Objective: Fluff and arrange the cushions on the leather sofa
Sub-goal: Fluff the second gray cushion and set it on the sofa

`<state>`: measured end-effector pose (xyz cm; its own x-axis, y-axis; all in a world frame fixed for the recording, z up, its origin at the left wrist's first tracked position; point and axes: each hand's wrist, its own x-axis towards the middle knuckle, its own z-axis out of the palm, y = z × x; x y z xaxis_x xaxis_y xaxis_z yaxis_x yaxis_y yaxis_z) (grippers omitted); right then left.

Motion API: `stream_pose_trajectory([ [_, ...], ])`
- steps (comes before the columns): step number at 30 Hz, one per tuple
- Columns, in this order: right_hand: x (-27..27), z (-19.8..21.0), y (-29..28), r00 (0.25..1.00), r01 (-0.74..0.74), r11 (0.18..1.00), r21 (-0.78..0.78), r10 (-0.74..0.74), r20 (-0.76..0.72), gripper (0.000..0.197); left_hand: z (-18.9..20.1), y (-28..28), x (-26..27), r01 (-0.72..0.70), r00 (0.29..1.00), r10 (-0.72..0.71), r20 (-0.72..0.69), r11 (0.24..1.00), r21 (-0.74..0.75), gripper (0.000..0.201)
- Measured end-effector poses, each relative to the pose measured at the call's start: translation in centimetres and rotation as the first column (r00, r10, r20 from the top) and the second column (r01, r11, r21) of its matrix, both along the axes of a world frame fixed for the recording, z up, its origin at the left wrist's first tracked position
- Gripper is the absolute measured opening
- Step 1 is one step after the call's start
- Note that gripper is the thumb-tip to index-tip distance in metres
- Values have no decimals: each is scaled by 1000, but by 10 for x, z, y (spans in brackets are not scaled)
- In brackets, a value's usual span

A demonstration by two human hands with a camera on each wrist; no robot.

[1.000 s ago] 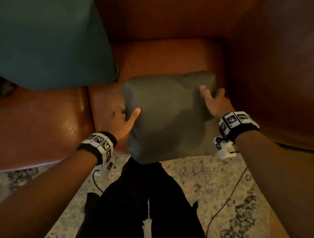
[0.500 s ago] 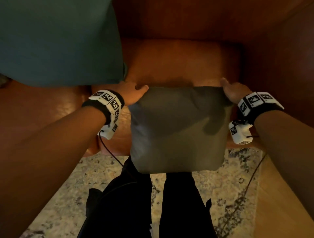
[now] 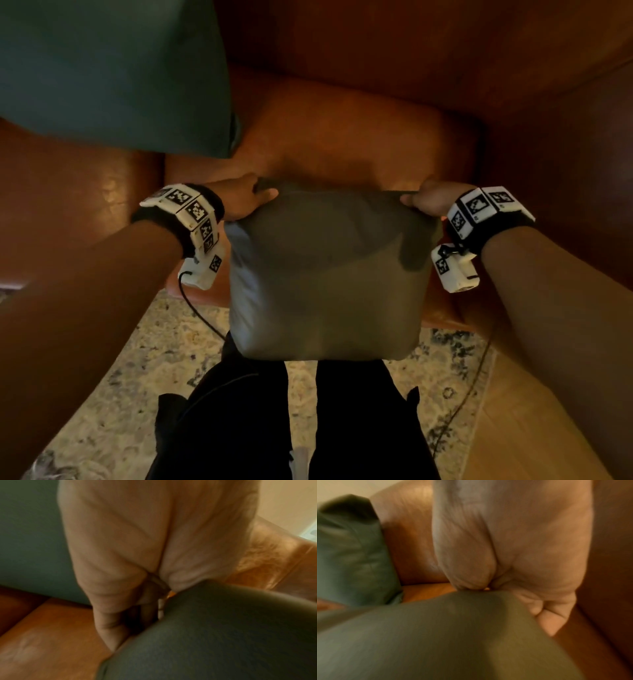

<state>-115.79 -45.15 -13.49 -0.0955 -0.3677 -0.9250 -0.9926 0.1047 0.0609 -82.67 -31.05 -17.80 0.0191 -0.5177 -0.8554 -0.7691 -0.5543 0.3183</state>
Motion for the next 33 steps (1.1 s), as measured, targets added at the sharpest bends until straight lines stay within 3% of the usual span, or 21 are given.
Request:
stream_pose_trajectory([
  [2,2,2,-7,998,63,998,-23,-63,1,83,-16,14,8,-101,994,101,-37,995,-5,94],
  [5,-7,-5,-8,969,231,968,-95,-221,110,101,-2,17,5,-289,957,289,-3,957,-37,107],
  [8,-18,-9,2,909,401,899,-176,-365,203,125,10,16,0,-488,858,504,95,859,-154,116],
  [10,-22,-9,9,893,440,865,-244,-391,222,114,13,20,-3,-571,803,593,69,796,-201,114],
  [13,-27,-7,15,903,429,850,-306,-391,180,71,18,24,3,-568,792,602,101,788,-238,97],
  [18,-28,-7,20,888,450,824,-343,-373,270,32,14,38,23,-490,846,522,108,841,-229,50],
  [23,-28,-9,31,865,498,740,-452,-389,316,36,26,28,26,-384,911,406,66,897,-217,49],
  [26,-29,-6,32,840,539,659,-525,-463,283,44,34,25,26,-387,898,423,126,892,-233,43],
  [28,-30,-4,28,827,554,673,-490,-511,232,52,47,22,23,-370,893,405,199,909,-189,49],
  [31,-31,-2,21,804,580,699,-418,-575,152,53,55,24,23,-312,911,337,236,940,-137,31],
  [33,-34,-2,14,865,486,761,-430,-491,109,43,44,31,30,-346,905,354,238,935,-78,39],
])
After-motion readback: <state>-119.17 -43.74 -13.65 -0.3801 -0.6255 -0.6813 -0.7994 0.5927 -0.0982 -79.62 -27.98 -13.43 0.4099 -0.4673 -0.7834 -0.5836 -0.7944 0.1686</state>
